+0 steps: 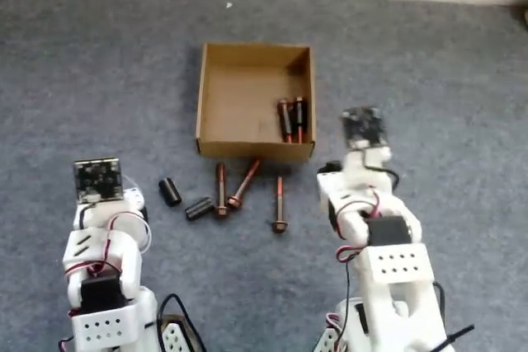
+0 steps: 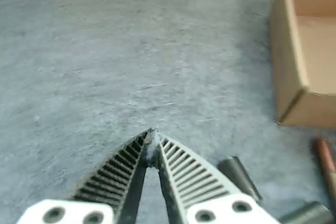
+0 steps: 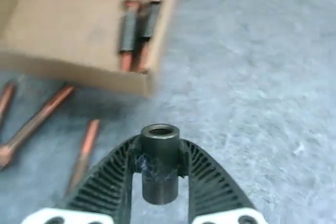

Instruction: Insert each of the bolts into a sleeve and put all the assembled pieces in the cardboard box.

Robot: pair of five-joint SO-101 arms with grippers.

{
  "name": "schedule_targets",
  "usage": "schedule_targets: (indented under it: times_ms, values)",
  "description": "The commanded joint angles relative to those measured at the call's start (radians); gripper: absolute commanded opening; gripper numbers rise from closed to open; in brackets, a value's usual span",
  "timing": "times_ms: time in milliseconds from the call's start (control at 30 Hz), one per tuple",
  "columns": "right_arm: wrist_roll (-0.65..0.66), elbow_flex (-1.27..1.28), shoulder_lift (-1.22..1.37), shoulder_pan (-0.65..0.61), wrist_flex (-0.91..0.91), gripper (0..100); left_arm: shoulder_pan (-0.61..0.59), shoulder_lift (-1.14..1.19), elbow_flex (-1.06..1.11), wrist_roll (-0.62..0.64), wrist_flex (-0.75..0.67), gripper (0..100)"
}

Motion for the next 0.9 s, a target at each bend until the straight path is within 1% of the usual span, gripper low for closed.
schedule_targets:
  times_ms: [0, 33, 133, 300, 367, 500, 733, 800, 867]
  values:
    - [-0.071, 0.019, -0.033, 0.084, -0.104, 0.4, 0.084, -0.004, -0.082, -0.023, 0.028, 1]
    - [-0.084, 0.025, -0.033, 0.101, -0.119, 0.4, 0.108, -0.004, -0.105, -0.026, 0.044, 1]
    - [-0.132, 0.030, -0.033, 0.130, -0.154, 0.4, 0.206, -0.002, -0.168, -0.092, 0.120, 1]
    - [-0.167, 0.031, -0.033, 0.154, -0.159, 0.4, 0.332, 0.005, -0.262, -0.100, 0.206, 2]
    - [-0.167, 0.031, -0.033, 0.170, -0.159, 0.4, 0.366, 0.053, -0.302, -0.100, 0.219, 3]
    - [-0.167, 0.031, -0.033, 0.194, -0.159, 0.4, 0.441, 0.271, -0.407, -0.124, 0.218, 4]
    - [-0.169, 0.033, -0.033, 0.252, -0.203, 0.4, 0.627, 0.750, -0.627, -0.121, 0.212, 5]
    - [-0.169, 0.050, -0.033, 0.262, -0.208, 0.4, 0.668, 0.877, -0.690, -0.066, 0.212, 8]
    - [-0.169, 0.053, -0.033, 0.262, -0.208, 0.4, 0.699, 1.001, -0.751, 0.029, 0.212, 13]
